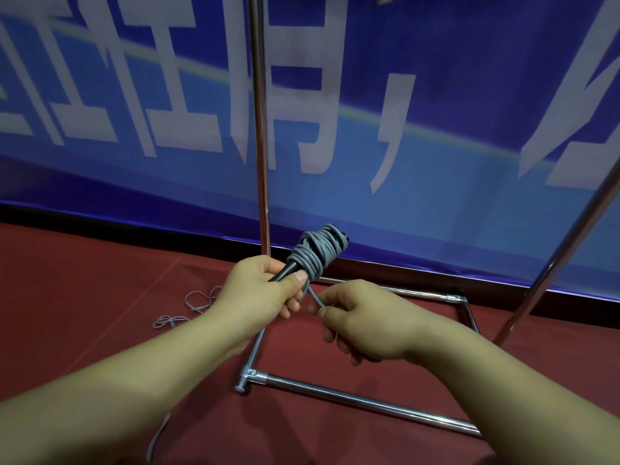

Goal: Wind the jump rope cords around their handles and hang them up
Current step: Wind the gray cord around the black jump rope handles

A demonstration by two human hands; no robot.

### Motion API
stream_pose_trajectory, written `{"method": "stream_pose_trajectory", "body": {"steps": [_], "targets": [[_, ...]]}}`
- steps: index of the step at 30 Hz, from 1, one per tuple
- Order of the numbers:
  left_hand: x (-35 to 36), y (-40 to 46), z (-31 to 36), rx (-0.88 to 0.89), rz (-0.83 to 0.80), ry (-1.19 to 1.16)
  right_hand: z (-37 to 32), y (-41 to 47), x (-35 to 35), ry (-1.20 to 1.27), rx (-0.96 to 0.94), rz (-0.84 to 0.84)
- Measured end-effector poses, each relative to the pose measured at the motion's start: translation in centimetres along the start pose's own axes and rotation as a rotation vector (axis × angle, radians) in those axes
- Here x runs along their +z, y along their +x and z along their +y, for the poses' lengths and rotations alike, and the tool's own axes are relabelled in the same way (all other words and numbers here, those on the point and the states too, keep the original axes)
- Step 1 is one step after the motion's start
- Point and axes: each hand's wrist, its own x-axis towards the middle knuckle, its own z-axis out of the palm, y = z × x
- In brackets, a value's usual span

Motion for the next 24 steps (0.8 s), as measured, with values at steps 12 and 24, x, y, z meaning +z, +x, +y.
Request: {"method": "stream_pose_trajectory", "body": {"steps": [12, 24], "targets": [[-0.5, 0.8, -1.0, -0.022, -0.002, 0.250, 0.1, 0.1, -0.5, -0.308, -0.005, 0.044], [-1.1, -0.7, -0.5, 0.060, -0.492, 0.655, 0.4, -0.8, -1.2, -0.642, -0.269, 0.255]]}}
